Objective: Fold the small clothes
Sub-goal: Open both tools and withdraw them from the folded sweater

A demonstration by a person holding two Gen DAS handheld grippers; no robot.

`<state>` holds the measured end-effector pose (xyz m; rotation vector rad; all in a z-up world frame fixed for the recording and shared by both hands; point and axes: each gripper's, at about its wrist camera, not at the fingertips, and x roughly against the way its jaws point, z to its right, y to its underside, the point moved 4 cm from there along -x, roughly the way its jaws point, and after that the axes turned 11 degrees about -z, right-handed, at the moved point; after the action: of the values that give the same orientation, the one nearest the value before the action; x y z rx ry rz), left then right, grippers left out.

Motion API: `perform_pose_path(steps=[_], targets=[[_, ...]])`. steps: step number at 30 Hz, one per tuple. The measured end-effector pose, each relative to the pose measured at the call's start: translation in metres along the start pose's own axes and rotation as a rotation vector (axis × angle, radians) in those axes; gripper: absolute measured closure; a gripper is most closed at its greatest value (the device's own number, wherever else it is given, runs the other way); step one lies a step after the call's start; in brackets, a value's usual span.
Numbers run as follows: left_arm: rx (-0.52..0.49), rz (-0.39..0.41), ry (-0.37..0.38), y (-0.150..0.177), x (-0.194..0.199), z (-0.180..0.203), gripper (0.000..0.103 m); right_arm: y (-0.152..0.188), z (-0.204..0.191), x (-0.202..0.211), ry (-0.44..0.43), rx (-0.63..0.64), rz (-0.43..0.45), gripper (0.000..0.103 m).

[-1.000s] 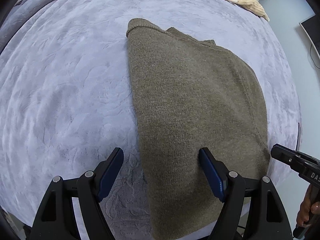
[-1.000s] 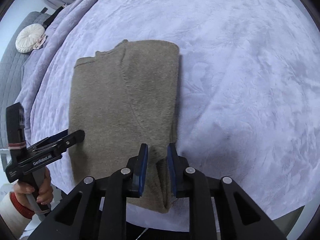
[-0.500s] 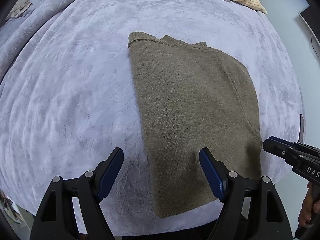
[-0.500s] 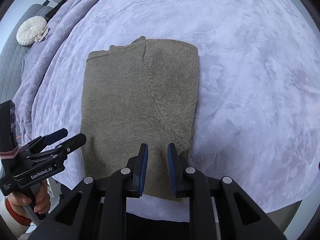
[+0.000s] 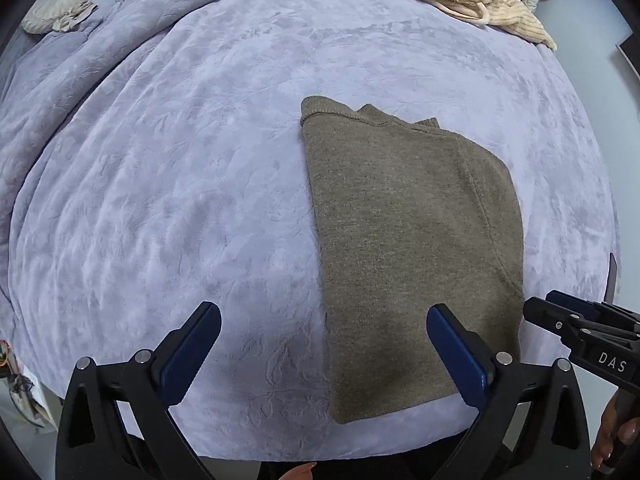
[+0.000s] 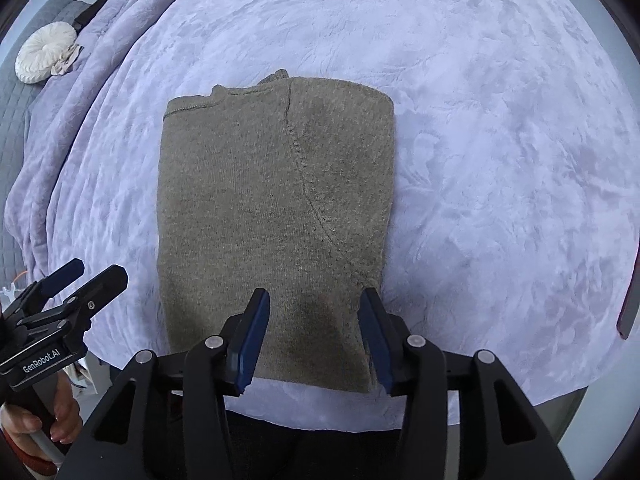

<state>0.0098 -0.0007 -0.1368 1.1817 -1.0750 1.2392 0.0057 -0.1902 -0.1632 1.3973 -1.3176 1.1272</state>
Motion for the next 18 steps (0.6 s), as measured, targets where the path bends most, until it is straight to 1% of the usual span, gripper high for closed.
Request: perform_pose_path(steps=[1,3,4,5,6,9,10,13,18], targets=[[0.001,0.0,-0.001,0.0,0.001,0.0,0.0,0.0,-0.001,0.001,0.007,-0.001,0.001,0.052],[-0.002,-0.003,-0.01,0.0,0.002,0.0,0.0,-0.001,-0.001,0.002,0.022,-0.001,0.002,0.043],[-0.002,-0.006,-0.019,0.0,0.002,0.0,0.0,-0.001,-0.002,0.002,0.029,-0.002,0.003,0.034],[-0.002,-0.01,-0.025,0.0,0.002,0.0,0.0,-0.001,-0.002,0.003,0.032,-0.002,0.006,0.027],[-0.001,-0.015,-0.029,0.0,0.002,-0.001,0.0,-0.001,-0.003,0.004,0.038,-0.003,0.01,0.025],[0.001,-0.018,-0.033,0.0,0.003,0.0,0.0,-0.002,-0.004,0.007,0.096,-0.001,0.017,0.021],[0.001,-0.016,-0.038,0.0,0.004,0.0,0.0,-0.002,-0.003,0.008,0.118,-0.002,0.021,0.018],[0.0,-0.006,-0.051,0.0,0.007,0.002,0.0,-0.003,-0.003,0.013,0.159,-0.003,0.048,0.012],[-0.005,-0.003,-0.07,0.0,0.01,0.005,0.0,-0.006,-0.001,0.021,0.195,-0.006,0.08,0.01]])
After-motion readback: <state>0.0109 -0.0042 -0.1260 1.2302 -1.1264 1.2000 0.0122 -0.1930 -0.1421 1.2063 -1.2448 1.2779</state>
